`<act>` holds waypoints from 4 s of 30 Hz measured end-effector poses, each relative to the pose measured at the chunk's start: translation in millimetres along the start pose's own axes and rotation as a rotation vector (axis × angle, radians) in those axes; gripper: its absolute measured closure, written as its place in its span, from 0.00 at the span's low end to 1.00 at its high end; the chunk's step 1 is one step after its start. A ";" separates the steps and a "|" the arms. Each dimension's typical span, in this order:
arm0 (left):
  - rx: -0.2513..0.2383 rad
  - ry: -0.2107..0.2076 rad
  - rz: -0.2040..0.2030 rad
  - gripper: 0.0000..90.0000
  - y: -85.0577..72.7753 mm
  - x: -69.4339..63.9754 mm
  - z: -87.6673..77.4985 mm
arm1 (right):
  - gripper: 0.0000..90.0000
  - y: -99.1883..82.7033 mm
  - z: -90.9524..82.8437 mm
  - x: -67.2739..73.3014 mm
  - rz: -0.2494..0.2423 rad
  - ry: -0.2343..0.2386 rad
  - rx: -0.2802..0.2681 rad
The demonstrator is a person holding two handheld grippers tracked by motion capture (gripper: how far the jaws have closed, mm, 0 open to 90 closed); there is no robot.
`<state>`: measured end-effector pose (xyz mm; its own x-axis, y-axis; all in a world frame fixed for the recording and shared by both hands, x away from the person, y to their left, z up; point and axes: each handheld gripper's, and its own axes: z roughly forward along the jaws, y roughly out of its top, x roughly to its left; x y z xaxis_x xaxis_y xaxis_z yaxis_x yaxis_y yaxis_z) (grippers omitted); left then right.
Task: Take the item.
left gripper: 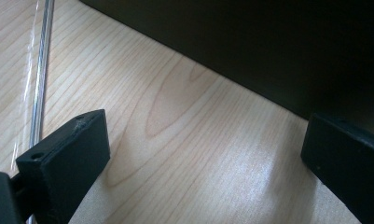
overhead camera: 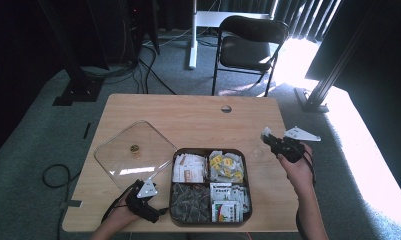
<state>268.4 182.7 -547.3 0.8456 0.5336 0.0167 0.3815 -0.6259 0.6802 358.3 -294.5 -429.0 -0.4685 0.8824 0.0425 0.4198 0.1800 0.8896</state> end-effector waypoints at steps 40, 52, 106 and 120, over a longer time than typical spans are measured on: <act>0.000 -0.001 -0.002 0.01 -0.1 -0.1 0.0 | 0.69 -17.3 25.1 -20.4 0.108 -0.029 0.023; -0.001 0.000 -0.002 0.01 -0.1 -0.1 0.0 | 0.56 -24.6 11.9 -10.5 0.064 0.001 -0.007; -0.001 0.000 -0.002 0.01 -0.1 -0.2 0.1 | 0.21 -112.2 -8.1 23.0 -0.042 0.130 0.056; -0.001 0.000 -0.002 0.01 -0.1 -0.2 0.1 | 0.21 -129.7 -6.1 27.2 -0.066 0.135 0.118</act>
<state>268.2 182.6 -547.4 0.8449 0.5347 0.0151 0.3830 -0.6244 0.6808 286.4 -296.5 -540.4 -0.5944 0.8024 0.0534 0.4690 0.2919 0.8336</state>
